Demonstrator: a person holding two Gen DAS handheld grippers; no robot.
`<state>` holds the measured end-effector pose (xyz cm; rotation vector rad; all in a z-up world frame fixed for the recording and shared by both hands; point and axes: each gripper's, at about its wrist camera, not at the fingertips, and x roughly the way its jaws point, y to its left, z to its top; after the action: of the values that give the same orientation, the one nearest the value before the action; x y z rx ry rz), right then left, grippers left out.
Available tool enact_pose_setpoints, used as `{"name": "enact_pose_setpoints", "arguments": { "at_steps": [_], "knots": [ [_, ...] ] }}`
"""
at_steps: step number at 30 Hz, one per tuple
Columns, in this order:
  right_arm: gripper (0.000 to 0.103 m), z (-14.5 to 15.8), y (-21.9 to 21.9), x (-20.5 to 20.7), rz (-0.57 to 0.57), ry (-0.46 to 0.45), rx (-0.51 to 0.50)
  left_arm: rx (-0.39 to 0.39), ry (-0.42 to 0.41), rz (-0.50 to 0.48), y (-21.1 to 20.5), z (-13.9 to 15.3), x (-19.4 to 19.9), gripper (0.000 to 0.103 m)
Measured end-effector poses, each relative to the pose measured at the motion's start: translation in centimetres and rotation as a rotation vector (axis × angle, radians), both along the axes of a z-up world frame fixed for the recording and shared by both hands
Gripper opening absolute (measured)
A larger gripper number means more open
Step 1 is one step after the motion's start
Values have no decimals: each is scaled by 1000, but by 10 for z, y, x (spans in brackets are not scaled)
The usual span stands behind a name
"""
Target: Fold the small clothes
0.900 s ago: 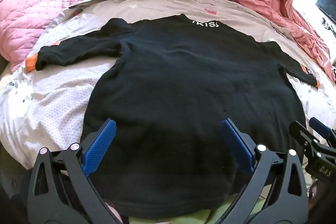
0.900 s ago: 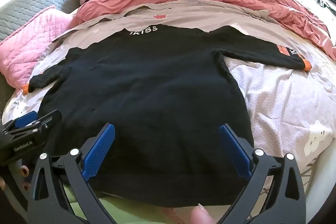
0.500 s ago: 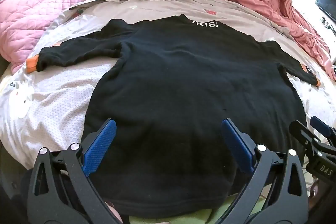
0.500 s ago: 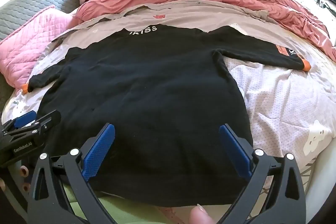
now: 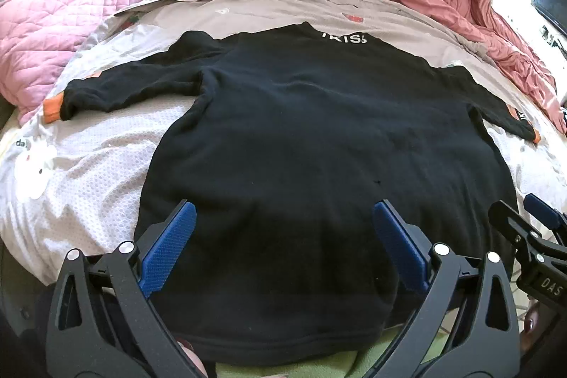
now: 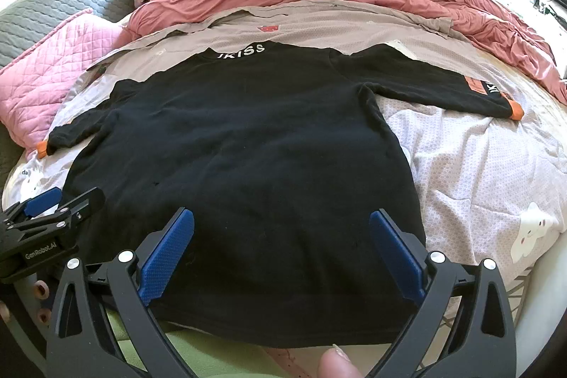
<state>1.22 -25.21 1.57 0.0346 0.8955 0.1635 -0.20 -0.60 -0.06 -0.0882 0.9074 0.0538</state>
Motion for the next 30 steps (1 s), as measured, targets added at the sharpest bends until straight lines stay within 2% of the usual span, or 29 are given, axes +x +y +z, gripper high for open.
{"name": "enact_pose_setpoints", "arguments": {
  "at_steps": [30],
  "knots": [
    [99,-1,-2,0,-3,6,3,1,1,-3,-1,0,0,94]
  ]
}}
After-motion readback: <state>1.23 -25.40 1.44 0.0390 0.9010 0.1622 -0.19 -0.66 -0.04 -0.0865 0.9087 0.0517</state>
